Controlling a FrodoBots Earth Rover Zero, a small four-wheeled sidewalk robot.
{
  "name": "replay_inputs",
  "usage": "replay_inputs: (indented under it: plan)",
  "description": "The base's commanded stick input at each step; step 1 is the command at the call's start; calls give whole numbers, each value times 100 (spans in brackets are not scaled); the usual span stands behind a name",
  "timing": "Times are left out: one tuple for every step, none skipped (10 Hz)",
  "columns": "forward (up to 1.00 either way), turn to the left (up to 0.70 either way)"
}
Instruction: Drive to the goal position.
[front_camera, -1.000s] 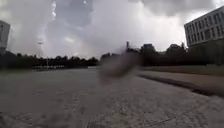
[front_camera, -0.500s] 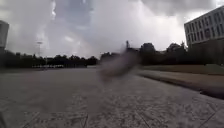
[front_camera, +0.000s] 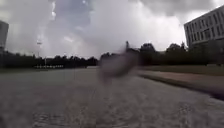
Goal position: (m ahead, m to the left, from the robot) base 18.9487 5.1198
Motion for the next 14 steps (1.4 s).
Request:
replay_inputs:
  plan:
    - [70, 0]
    - [70, 0]
    - [70, 0]
    - [70, 0]
    - [70, 0]
    - [70, 0]
    - [70, 0]
    - [70, 0]
    - [70, 23]
    - [70, 34]
    - [70, 0]
    - [70, 0]
    - [70, 0]
    - [70, 0]
